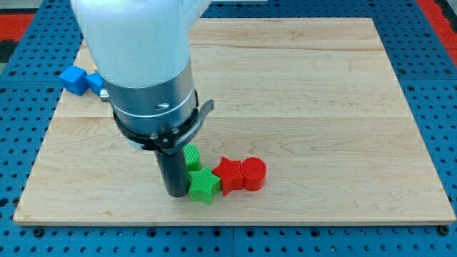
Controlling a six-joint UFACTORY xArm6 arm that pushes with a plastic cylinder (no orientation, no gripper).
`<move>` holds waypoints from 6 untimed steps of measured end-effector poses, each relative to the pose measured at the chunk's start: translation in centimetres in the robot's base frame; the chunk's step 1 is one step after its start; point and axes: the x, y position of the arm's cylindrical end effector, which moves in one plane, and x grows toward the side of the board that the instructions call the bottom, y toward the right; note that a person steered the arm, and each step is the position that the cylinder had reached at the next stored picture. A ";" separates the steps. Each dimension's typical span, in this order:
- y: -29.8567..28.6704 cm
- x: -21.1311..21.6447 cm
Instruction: Put the green circle into the red star
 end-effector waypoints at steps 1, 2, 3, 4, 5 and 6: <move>-7.8 0.0; -10.1 -6.1; -5.6 -8.1; -5.3 -7.7; -0.9 -5.8; 2.1 -5.5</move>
